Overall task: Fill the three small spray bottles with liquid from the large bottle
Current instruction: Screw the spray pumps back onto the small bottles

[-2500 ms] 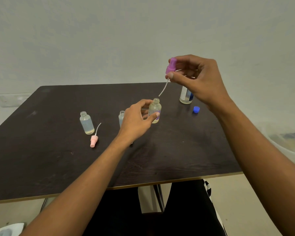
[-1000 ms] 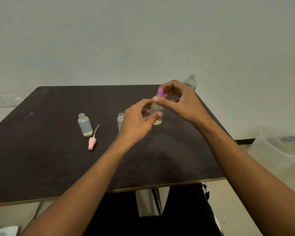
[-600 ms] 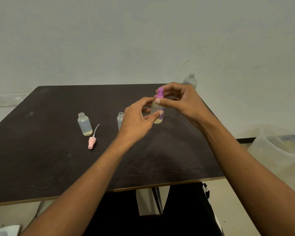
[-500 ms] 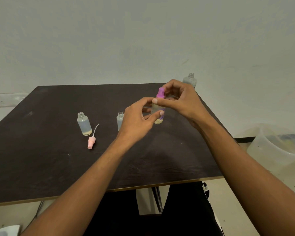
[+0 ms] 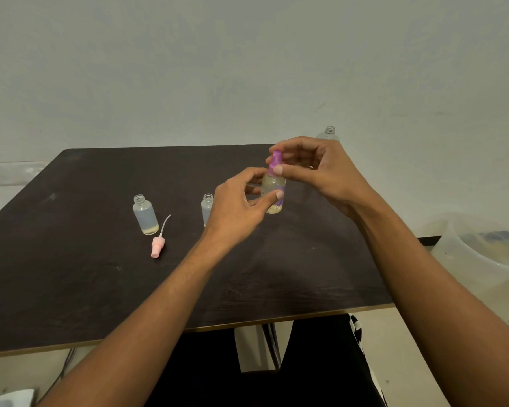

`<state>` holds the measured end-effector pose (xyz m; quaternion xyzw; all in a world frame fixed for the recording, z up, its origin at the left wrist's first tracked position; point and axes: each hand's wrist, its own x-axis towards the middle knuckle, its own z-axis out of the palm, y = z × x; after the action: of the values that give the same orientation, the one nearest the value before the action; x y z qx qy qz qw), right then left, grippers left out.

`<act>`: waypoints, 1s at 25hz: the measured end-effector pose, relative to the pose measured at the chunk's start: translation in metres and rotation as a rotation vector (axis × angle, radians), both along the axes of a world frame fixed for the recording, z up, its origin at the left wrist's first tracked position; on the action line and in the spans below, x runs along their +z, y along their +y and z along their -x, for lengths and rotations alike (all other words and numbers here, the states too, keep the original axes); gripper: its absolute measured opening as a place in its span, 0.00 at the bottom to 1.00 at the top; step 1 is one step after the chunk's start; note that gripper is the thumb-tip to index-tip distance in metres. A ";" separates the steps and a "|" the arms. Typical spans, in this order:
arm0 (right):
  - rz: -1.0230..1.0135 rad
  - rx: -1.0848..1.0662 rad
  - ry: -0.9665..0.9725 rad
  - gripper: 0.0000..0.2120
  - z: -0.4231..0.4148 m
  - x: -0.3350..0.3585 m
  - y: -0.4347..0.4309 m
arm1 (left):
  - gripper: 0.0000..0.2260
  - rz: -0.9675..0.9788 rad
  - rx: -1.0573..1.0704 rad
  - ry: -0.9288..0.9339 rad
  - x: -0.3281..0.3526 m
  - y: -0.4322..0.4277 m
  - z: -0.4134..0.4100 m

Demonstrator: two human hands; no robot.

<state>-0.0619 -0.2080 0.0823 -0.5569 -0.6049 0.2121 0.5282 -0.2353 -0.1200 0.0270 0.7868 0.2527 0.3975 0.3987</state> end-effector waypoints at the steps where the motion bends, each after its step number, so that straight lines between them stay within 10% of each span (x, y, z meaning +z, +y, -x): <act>1: -0.019 -0.036 -0.010 0.15 0.001 -0.001 0.002 | 0.19 -0.002 -0.002 0.002 0.000 -0.001 0.000; 25: -0.002 -0.132 -0.021 0.16 0.002 -0.016 -0.001 | 0.22 0.016 -0.022 0.063 -0.012 -0.002 -0.005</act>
<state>-0.0635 -0.2090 0.0666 -0.5973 -0.5727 0.1703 0.5351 -0.2301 -0.1219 0.0149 0.7985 0.2598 0.3659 0.4011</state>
